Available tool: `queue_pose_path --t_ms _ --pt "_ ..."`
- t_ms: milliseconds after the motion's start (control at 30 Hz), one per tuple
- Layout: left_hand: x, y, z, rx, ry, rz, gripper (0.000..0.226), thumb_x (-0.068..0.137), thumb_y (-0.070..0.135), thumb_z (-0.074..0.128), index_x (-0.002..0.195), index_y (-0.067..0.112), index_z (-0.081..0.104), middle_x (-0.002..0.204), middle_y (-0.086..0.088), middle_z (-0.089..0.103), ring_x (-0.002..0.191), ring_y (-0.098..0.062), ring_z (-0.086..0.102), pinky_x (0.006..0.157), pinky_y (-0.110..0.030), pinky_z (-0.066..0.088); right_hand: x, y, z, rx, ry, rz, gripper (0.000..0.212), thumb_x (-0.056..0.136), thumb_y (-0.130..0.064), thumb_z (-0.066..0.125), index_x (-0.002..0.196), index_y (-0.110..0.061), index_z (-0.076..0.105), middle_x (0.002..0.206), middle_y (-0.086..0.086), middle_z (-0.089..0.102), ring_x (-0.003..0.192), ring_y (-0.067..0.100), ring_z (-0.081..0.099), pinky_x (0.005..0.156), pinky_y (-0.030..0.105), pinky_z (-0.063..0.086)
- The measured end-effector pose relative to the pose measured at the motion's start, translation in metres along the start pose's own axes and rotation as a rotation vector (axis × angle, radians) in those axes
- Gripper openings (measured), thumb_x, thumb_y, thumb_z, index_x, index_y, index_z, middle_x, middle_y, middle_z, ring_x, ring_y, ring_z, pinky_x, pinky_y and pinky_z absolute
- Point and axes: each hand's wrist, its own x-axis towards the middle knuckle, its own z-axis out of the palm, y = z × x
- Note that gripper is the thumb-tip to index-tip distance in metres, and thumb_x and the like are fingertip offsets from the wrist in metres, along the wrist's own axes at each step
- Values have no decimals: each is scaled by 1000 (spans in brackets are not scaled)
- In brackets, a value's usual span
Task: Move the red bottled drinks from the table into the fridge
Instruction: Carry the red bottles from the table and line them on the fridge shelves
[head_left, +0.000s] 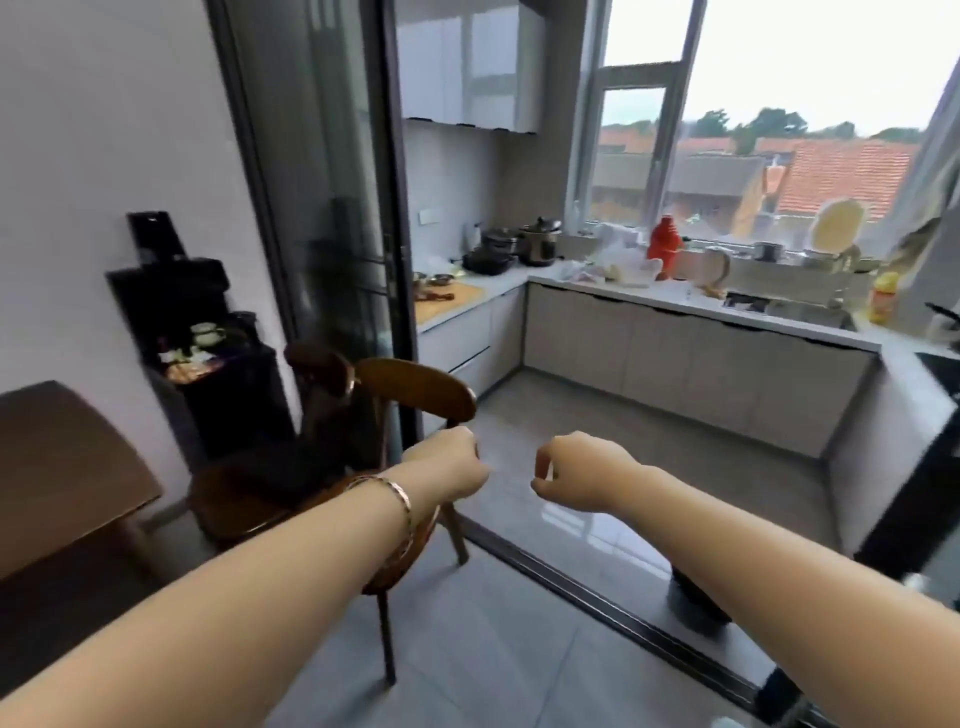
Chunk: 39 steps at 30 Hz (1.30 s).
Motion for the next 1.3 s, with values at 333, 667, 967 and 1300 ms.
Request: queue_pose_path --t_ms 333,667,967,1300 --pt "-97 -327 -127 35 191 -471 23 90 25 47 105 16 63 107 -6 64 98 -27 60 82 -33 49 116 -354 31 23 -70 -512 26 89 -32 52 108 -19 64 108 2 63 99 23 60 82 32 50" --pt "-154 -549 -185 -23 368 -824 19 94 25 43 95 20 61 96 -1 65 88 -23 61 73 -28 46 200 -605 67 -34 -124 -849 26 90 -34 49 105 -17 61 108 3 64 98 24 61 80 34 50" --pt "-135 -728 -263 -58 503 -1025 16 96 26 44 99 21 59 97 4 62 82 -13 56 64 -26 41 315 -798 70 -32 -131 -1062 19 91 -28 45 98 -19 60 110 4 64 100 26 61 84 36 51" --pt "-142 -935 -310 -157 618 -1196 20 96 26 47 114 20 54 110 1 60 92 -15 59 74 -28 50 397 -1011 99 -14 -195 -1142 26 92 -26 42 109 -17 61 112 4 64 100 26 60 84 33 47"
